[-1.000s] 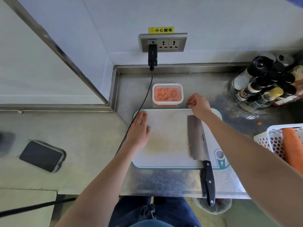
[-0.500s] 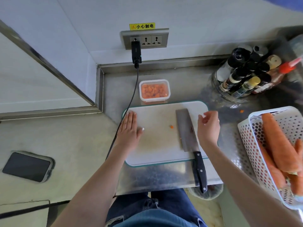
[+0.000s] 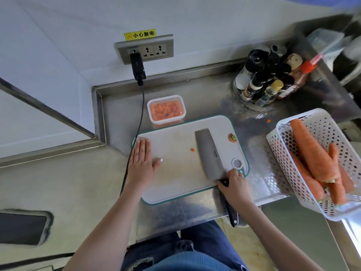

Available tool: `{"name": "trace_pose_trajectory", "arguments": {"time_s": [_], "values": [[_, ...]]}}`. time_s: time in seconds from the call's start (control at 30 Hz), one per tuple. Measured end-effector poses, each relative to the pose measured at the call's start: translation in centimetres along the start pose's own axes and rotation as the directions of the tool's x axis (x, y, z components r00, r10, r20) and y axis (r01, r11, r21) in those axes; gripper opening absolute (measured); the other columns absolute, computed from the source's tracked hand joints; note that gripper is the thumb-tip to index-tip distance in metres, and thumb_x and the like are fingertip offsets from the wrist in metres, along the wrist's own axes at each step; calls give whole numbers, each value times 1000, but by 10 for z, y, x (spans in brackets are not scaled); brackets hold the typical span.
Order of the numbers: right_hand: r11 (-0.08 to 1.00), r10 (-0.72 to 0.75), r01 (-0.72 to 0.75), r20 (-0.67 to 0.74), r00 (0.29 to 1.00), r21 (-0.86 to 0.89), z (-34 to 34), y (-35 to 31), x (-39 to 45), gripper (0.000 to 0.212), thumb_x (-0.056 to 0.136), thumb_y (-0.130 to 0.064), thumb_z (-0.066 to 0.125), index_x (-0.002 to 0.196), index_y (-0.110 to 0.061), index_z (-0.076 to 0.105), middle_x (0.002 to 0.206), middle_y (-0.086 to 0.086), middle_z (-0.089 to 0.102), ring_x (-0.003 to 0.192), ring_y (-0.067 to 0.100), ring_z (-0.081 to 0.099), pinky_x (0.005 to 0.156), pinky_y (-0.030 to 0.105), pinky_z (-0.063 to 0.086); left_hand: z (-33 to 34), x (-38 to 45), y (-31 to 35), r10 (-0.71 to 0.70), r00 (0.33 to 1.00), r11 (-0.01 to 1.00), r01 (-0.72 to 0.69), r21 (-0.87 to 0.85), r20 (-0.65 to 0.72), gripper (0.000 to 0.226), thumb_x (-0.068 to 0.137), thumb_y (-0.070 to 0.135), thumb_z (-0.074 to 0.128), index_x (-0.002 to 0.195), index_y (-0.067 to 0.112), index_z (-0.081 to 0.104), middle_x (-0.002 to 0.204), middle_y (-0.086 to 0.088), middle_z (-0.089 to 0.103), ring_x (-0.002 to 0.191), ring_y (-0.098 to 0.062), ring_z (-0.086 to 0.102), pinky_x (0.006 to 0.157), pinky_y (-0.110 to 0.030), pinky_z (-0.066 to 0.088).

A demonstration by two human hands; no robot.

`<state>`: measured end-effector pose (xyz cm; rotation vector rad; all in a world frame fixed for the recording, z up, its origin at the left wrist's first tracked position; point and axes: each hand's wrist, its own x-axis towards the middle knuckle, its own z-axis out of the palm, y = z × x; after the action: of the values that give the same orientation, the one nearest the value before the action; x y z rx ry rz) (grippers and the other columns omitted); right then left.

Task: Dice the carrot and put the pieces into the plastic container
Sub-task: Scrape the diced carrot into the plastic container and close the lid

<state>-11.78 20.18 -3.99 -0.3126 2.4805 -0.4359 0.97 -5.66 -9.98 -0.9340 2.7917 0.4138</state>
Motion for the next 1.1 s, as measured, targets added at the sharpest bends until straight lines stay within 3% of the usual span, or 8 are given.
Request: {"name": "trace_pose_trajectory", "arguments": {"time_s": [0.17, 0.27, 0.4, 0.57, 0.73, 0.87, 1.0, 1.1], "values": [[915, 102, -95, 4, 995, 393, 0, -17, -22, 23, 88, -8, 57, 96, -8, 36, 78, 16, 60, 59, 32, 60, 53, 44, 51, 2, -2, -1, 28, 997, 1000, -28, 2, -71, 87, 83, 61, 4, 149, 5, 2, 156, -12, -3, 145, -24, -3, 112, -26, -15], [778, 130, -53, -78, 988, 626, 8, -47, -31, 21, 95, -21, 55, 101, -13, 37, 76, 15, 59, 47, 22, 53, 44, 35, 48, 3, -2, 0, 32, 996, 999, -31, 12, -85, 89, 81, 62, 1, 149, 5, 1, 156, -12, -5, 145, -24, -5, 109, -23, -21], [781, 238, -86, -166, 957, 618, 14, -77, -13, 12, 102, -19, 34, 94, -12, 40, 79, 11, 56, 55, 25, 54, 47, 34, 48, 2, -1, -1, 42, 998, 998, -39, 40, -57, 85, 86, 63, 6, 147, 4, -3, 155, -12, -8, 144, -25, -6, 110, -25, -20], [819, 375, -187, -260, 890, 542, 23, -61, -17, 14, 99, -13, 30, 86, -11, 34, 67, 6, 47, 58, 28, 47, 48, 36, 38, 2, 0, 0, 35, 999, 998, -33, 60, -16, 74, 97, 46, 30, 148, 5, -6, 156, -15, -8, 145, -26, -9, 115, -32, -11], [676, 596, -322, -234, 768, 662, 35, -34, -46, 19, 95, -15, 31, 76, -19, 31, 71, 12, 53, 64, 36, 59, 61, 53, 54, 3, 0, -1, 46, 999, 997, -45, 55, -15, 74, 97, 47, 29, 148, 5, -6, 156, -16, -7, 145, -28, -7, 115, -33, -10], [524, 710, -350, -171, 683, 777, 44, -29, -66, 19, 97, -18, 30, 78, -19, 31, 74, 14, 54, 70, 40, 62, 64, 57, 55, 2, -1, -1, 47, 999, 998, -46, 44, -23, 74, 97, 46, 31, 148, 3, -3, 156, -18, -4, 145, -30, -4, 114, -33, -9], [676, 508, -192, -261, 821, 711, 41, -56, -75, 17, 100, -17, 33, 83, -18, 33, 70, 10, 52, 62, 35, 58, 54, 49, 51, 2, 0, 0, 47, 999, 998, -46, 30, -21, 74, 97, 44, 34, 148, 2, 1, 156, -20, 0, 145, -31, 0, 115, -35, -7], [715, 296, -70, -211, 932, 696, 46, -92, -69, 17, 102, -21, 33, 85, -20, 34, 73, 8, 54, 58, 35, 58, 48, 48, 52, 2, 1, 0, 33, 999, 999, -33, 26, -12, 75, 97, 44, 36, 148, 2, 1, 155, -21, 1, 145, -32, 0, 116, -36, -6]]}}
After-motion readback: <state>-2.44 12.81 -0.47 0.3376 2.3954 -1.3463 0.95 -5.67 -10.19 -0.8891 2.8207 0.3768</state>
